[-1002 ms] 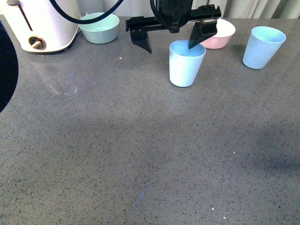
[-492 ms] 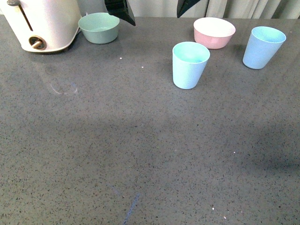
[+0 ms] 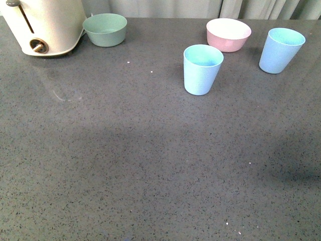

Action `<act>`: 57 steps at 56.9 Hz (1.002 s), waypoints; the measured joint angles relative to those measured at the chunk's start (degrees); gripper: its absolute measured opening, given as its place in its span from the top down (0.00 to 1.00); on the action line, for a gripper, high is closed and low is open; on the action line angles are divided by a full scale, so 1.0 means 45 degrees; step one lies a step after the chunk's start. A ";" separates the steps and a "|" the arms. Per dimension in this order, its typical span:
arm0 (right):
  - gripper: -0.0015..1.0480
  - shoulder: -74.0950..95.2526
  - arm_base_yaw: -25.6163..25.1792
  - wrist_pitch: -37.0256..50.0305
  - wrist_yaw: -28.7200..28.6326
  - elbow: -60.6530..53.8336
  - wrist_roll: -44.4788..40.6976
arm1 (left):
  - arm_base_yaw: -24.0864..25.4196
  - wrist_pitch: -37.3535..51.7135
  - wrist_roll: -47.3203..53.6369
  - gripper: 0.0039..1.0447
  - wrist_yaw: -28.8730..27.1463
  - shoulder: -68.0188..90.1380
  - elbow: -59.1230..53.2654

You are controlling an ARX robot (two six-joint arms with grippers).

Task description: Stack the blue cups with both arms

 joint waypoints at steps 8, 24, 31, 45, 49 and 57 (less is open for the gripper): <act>0.09 0.0000 0.0000 0.0000 0.0010 0.0000 0.0000 | 0.1812 0.7213 0.2540 0.50 0.1059 -0.4109 -0.6567; 0.09 0.0000 0.0000 0.0000 0.0015 0.0000 0.0005 | 0.3716 0.9005 0.3245 0.99 0.2866 -0.8956 -1.3906; 0.09 0.0000 0.0000 0.0000 0.0005 0.0000 0.0005 | 0.4095 0.9146 0.3288 0.99 0.3196 -1.0200 -1.5174; 0.09 0.0000 0.0000 0.0000 0.0005 0.0000 0.0000 | 0.4634 0.8898 0.3293 0.99 0.3803 -1.1973 -1.6679; 0.09 0.0000 0.0000 0.0000 0.0005 0.0000 0.0000 | 0.5095 0.8714 0.3313 0.99 0.4430 -1.2439 -1.6966; 0.09 -0.0005 0.0000 0.0000 0.0005 0.0000 0.0000 | 0.5406 0.8199 0.3313 0.99 0.4435 -1.3449 -1.7495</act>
